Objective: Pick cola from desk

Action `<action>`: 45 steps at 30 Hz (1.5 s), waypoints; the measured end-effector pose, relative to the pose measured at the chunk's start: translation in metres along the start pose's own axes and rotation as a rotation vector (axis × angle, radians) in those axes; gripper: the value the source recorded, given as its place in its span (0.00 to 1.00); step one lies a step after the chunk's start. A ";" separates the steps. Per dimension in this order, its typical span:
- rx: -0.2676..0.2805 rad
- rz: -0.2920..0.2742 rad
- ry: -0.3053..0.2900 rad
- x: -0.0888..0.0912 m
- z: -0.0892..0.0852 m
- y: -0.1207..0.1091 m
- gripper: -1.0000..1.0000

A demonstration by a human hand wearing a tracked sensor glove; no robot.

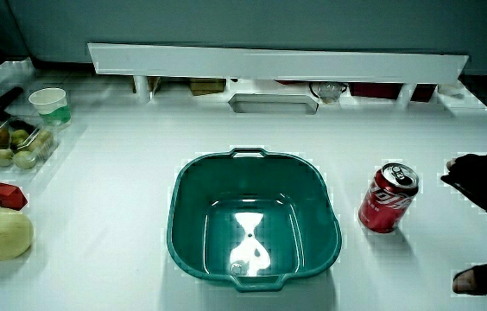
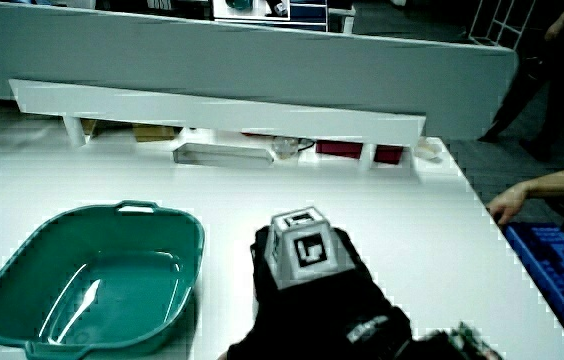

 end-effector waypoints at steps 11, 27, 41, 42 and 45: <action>-0.067 -0.087 0.097 0.035 -0.011 0.052 0.50; -0.242 -0.086 0.199 0.050 -0.013 0.136 0.50; -0.324 -0.066 0.265 0.055 -0.018 0.173 0.50; -0.325 -0.066 0.262 0.055 -0.018 0.173 0.50; -0.317 -0.061 0.260 0.055 -0.017 0.174 0.50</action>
